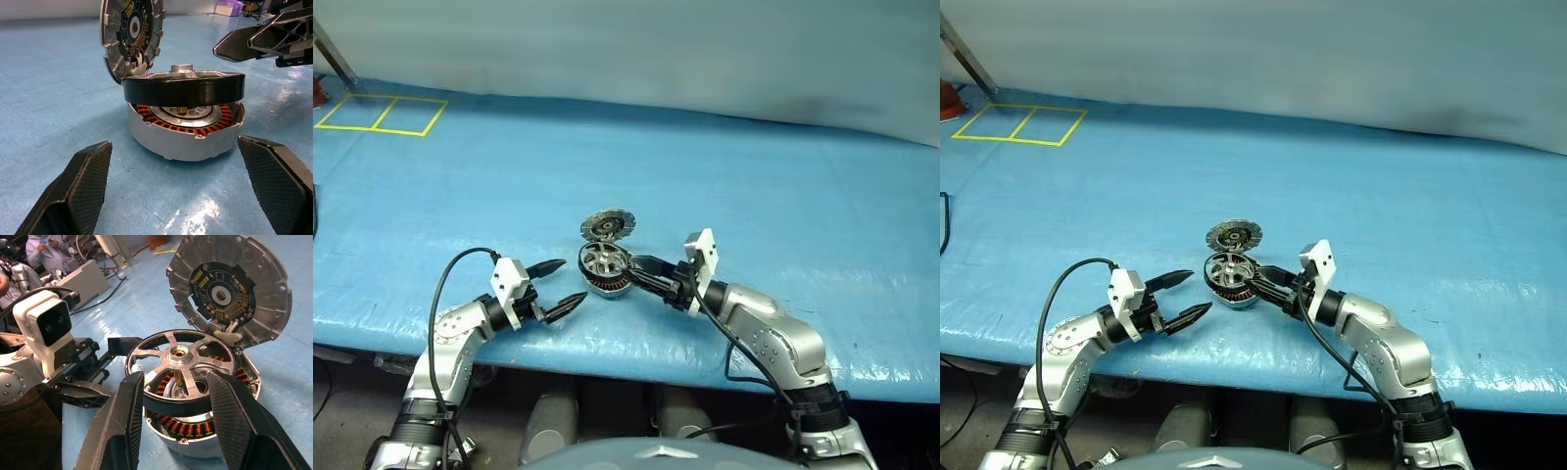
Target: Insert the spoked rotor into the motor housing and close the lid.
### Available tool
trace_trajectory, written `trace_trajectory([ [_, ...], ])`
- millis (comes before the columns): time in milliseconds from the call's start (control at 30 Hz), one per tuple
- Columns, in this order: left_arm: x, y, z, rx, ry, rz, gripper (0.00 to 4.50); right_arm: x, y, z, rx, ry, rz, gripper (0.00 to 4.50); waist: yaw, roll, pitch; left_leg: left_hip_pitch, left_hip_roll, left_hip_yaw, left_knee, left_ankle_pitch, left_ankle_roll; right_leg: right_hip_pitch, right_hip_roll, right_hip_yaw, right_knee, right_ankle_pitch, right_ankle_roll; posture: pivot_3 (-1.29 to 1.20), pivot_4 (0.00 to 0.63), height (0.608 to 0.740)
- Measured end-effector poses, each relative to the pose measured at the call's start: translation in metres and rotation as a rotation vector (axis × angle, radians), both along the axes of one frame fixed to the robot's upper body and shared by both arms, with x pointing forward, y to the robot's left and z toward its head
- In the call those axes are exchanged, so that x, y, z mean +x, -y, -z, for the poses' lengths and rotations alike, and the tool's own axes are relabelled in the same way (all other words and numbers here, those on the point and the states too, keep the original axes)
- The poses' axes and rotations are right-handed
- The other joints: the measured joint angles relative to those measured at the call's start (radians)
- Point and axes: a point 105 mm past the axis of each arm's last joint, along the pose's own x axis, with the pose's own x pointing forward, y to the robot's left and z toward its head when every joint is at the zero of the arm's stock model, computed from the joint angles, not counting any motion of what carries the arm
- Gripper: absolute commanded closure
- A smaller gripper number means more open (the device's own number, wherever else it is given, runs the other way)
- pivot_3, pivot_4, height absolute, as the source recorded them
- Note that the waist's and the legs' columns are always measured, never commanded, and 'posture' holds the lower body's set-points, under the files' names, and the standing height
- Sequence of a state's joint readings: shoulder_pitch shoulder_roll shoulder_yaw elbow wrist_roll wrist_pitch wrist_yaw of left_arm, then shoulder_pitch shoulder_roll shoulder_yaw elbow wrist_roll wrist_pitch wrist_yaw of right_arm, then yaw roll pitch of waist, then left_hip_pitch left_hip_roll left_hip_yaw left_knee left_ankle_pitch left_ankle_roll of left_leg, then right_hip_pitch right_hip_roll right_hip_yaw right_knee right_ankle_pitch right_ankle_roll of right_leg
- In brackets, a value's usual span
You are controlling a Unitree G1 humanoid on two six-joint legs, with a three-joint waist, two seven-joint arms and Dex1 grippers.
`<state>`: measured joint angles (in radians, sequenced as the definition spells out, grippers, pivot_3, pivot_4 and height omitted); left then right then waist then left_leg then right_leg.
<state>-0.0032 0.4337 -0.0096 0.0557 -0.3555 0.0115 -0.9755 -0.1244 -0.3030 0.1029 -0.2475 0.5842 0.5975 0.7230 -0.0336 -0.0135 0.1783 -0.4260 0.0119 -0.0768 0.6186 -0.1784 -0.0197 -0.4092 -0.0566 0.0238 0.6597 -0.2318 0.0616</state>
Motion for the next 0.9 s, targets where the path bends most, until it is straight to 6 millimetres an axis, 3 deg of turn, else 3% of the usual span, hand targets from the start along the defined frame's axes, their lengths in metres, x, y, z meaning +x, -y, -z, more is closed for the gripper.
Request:
trace_trajectory([
  [233,-0.002,0.000,0.000,0.001,0.001,0.001,0.00,0.008,-0.011,-0.011,-0.003,0.049,-0.022,2.34,-0.002,0.000,0.000,0.000,0.000,0.000,0.001,0.000,0.000,0.000,0.000,0.000,0.001,0.000,0.000,0.00,0.150,0.740],
  [533,-0.002,0.000,-0.001,0.003,0.004,-0.006,0.00,0.023,-0.029,0.001,-0.070,0.052,-0.013,2.34,-0.002,0.000,0.000,0.000,0.000,0.000,0.001,0.000,0.000,0.000,0.001,0.000,0.001,0.001,0.000,0.00,0.150,0.740],
  [900,-0.005,-0.003,0.003,0.007,-0.009,-0.015,0.00,0.026,-0.030,0.010,-0.094,0.031,0.005,2.34,-0.002,0.000,0.000,0.000,0.000,0.000,0.001,0.000,0.000,0.000,0.001,0.000,0.001,0.001,0.000,0.00,0.150,0.740],
])
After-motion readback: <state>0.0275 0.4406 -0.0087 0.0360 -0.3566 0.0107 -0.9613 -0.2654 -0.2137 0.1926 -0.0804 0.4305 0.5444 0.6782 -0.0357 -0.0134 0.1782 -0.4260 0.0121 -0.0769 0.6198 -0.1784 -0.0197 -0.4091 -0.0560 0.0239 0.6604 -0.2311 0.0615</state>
